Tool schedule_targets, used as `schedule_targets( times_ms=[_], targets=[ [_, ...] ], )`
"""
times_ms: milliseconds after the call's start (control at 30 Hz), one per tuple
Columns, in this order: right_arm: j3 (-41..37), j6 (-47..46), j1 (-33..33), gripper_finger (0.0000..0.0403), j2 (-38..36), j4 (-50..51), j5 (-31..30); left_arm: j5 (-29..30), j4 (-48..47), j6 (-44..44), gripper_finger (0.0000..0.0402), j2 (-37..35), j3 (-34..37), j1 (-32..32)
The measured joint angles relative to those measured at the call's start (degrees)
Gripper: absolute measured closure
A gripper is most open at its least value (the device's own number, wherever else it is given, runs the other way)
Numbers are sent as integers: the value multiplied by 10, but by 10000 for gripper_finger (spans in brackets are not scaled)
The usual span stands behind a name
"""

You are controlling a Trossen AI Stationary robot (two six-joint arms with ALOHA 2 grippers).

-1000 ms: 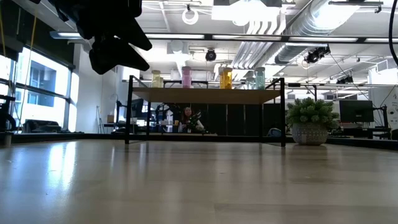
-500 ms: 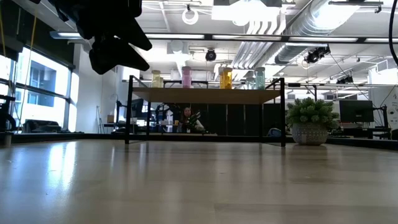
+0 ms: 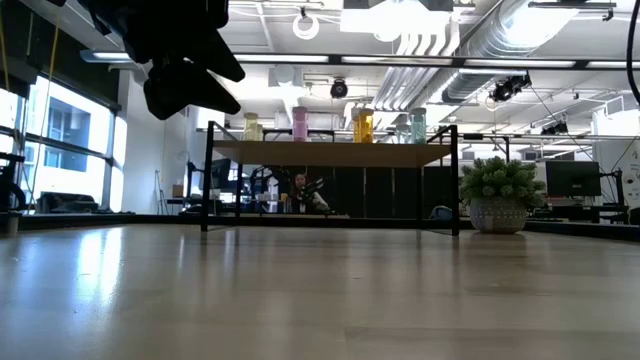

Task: Pick and place medicine bottles onto shelf by color
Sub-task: Put the yellow pill bottle on the shelf aligned with the other yellow pill bottles

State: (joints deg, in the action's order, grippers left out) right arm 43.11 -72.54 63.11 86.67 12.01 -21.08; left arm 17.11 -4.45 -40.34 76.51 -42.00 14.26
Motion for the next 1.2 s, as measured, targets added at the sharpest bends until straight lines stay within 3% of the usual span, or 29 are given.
schedule_targets(
  times_ms=[200, 367, 567, 833, 1200],
  targets=[
    [0, 82, -62, 304, 0, -69, 0, -7, 0, 1, 209, 0, 0, 0],
    [0, 166, -121, 304, 0, -141, 1, -68, 0, 32, 209, 0, 0, 0],
    [42, 270, -184, 304, 0, -143, 5, -113, 11, 64, 209, 0, 0, 0],
    [136, 401, -255, 304, 0, -46, 17, -155, 32, 117, 208, 0, 0, 1],
    [195, 491, -357, 304, 0, 36, 96, -101, 115, 216, 178, 0, 0, 0]
  ],
)
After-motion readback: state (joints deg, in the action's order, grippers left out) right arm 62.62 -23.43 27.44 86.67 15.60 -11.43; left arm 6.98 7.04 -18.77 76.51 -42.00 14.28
